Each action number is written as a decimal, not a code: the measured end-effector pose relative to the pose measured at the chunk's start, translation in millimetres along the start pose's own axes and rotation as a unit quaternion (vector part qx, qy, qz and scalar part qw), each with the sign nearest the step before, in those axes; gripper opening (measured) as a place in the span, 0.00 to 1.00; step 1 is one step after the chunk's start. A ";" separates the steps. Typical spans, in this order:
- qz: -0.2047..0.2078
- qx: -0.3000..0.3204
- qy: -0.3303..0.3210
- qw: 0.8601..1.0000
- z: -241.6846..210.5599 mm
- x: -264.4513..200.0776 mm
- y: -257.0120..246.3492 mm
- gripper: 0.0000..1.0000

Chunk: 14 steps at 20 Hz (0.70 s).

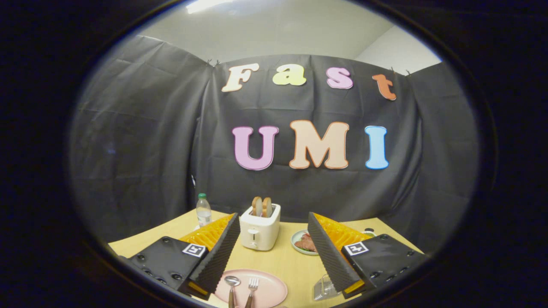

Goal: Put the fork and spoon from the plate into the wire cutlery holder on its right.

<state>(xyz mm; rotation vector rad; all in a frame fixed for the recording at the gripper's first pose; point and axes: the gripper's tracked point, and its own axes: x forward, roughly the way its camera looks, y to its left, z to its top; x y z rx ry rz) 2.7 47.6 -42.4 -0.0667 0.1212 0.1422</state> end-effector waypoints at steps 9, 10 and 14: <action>0.034 -0.018 0.095 0.995 -80.2 2.6 17.6 1.00; 0.037 -0.020 0.108 0.993 -90.5 1.9 17.9 1.00; 0.049 -0.025 0.152 0.987 -128.1 -3.4 23.8 1.00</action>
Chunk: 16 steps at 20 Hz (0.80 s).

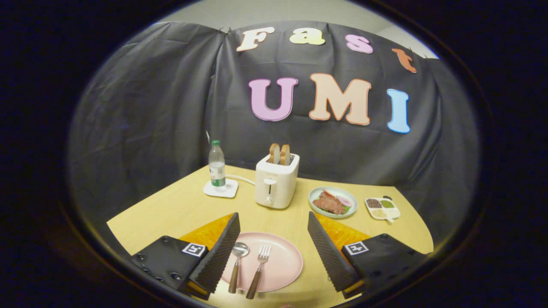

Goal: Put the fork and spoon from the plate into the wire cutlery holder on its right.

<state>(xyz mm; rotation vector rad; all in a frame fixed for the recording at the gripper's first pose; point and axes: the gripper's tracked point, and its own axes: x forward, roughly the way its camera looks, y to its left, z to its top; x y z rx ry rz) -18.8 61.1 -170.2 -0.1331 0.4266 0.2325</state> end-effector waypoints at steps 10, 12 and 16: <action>0.017 -0.039 0.121 0.992 -101.2 13.2 11.0 1.00; 0.018 -0.043 0.138 0.989 -115.6 14.9 11.1 1.00; 0.021 -0.052 0.175 0.983 -142.0 18.2 11.8 1.00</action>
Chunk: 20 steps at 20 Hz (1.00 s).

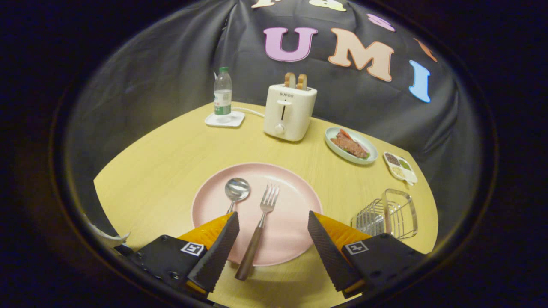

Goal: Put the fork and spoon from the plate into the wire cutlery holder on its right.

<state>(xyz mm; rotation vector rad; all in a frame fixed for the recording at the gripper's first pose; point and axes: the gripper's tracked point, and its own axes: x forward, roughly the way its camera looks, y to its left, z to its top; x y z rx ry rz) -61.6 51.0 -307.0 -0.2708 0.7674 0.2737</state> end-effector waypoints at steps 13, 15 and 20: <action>0.014 -0.021 0.079 0.997 -38.6 14.6 10.6 0.67; 0.016 -0.022 0.082 0.996 -38.8 13.9 11.4 0.51; 0.004 -0.024 0.089 0.996 -39.8 11.7 4.9 0.30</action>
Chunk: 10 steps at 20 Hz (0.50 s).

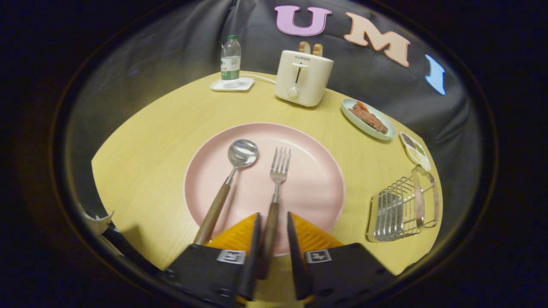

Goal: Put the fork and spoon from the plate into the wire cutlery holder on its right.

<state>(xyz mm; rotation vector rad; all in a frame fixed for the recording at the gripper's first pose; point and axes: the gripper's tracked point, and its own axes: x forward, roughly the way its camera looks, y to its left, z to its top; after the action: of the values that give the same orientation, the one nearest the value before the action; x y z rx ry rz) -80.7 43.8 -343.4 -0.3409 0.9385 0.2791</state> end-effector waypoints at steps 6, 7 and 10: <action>0.007 0.012 0.023 1.000 -3.4 -0.4 2.8 0.12; 0.012 0.015 0.028 0.999 -3.7 -0.3 4.1 0.12; 0.027 0.020 0.042 0.999 -1.9 -6.4 3.4 0.11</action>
<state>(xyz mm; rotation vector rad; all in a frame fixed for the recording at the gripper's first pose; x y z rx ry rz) -87.1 45.7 -339.7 -0.2931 1.0352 0.2970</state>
